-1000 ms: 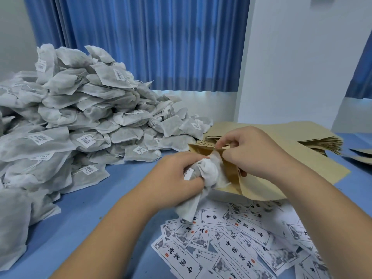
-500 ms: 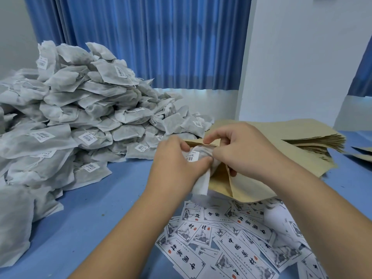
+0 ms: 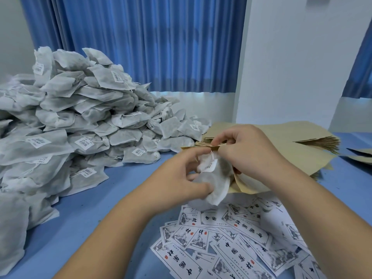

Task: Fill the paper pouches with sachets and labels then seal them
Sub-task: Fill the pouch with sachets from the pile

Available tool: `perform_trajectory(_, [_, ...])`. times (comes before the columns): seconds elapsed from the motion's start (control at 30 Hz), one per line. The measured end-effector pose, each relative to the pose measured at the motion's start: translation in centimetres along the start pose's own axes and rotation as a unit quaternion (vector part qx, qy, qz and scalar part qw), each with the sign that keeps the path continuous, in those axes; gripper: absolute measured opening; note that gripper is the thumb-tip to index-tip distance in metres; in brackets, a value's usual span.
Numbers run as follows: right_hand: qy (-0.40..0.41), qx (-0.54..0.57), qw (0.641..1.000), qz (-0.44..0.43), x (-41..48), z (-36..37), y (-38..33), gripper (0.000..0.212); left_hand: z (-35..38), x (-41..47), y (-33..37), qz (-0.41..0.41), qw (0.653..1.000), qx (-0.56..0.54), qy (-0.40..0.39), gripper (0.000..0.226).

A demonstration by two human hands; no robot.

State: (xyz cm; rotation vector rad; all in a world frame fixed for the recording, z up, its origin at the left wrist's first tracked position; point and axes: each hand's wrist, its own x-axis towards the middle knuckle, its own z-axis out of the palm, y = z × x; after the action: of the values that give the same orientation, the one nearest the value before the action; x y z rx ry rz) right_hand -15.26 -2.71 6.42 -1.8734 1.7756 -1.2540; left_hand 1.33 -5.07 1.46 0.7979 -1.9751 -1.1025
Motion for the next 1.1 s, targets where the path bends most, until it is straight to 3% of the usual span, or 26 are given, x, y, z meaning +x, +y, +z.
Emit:
perform_trajectory(0.1, [-0.004, 0.005, 1.000, 0.000, 0.0, 0.1, -0.2, 0.027, 0.3, 0.3, -0.3, 0.034, 0.998, -0.008, 0.059, 0.046])
perform_trajectory(0.23, [-0.025, 0.023, 0.999, 0.000, -0.2, 0.4, -0.8, 0.028, 1.1, 0.7, -0.3, 0.100, 0.968, 0.200, 0.112, 0.014])
perform_trajectory(0.27, [-0.035, 0.024, 0.999, -0.007, -0.3, 0.5, -1.0, 0.028, 1.4, 0.8, -0.2, 0.103, 0.959, 0.240, 0.114, 0.013])
perform_trajectory(0.33, [-0.049, 0.022, 0.998, -0.022, -0.4, 0.7, -1.2, 0.029, 2.2, 0.9, -0.1, 0.108, 0.943, 0.286, 0.129, 0.030])
perform_trajectory(0.43, [-0.036, 0.028, 0.999, -0.021, -0.2, 0.7, -1.1, 0.029, 2.2, 0.8, 0.0, 0.129, 0.941, 0.287, 0.123, 0.038])
perform_trajectory(0.53, [-0.010, 0.039, 0.999, -0.008, 0.0, 0.3, -0.7, 0.029, 1.0, 0.2, 0.6, 0.120, 0.971, 0.208, 0.017, 0.015])
perform_trajectory(0.63, [-0.005, 0.062, 0.998, -0.002, -0.1, 0.0, -0.6, 0.030, -0.4, -0.2, 0.5, 0.077, 0.984, 0.158, -0.022, 0.059])
perform_trajectory(0.7, [-0.011, 0.061, 0.998, -0.010, -0.3, 0.1, -0.8, 0.029, -0.6, 0.0, 0.4, 0.092, 0.975, 0.200, -0.014, 0.061])
perform_trajectory(0.83, [-0.022, 0.078, 0.997, -0.020, -0.5, 0.8, -1.2, 0.026, 0.5, 0.3, 0.3, 0.142, 0.945, 0.287, 0.072, 0.030])
perform_trajectory(0.93, [-0.028, 0.075, 0.996, -0.039, -0.4, 0.9, -1.5, 0.027, 1.7, 0.7, 0.5, 0.188, 0.909, 0.334, 0.167, 0.037])
perform_trajectory(1.0, [-0.030, 0.073, 0.996, -0.047, -0.4, 0.6, -1.4, 0.028, 2.1, 1.1, 0.6, 0.164, 0.917, 0.315, 0.181, 0.025])
perform_trajectory(1.1, [-0.059, 0.081, 0.994, -0.036, -0.5, 0.5, -1.2, 0.029, 2.6, 1.4, 0.1, 0.149, 0.952, 0.243, 0.113, 0.011])
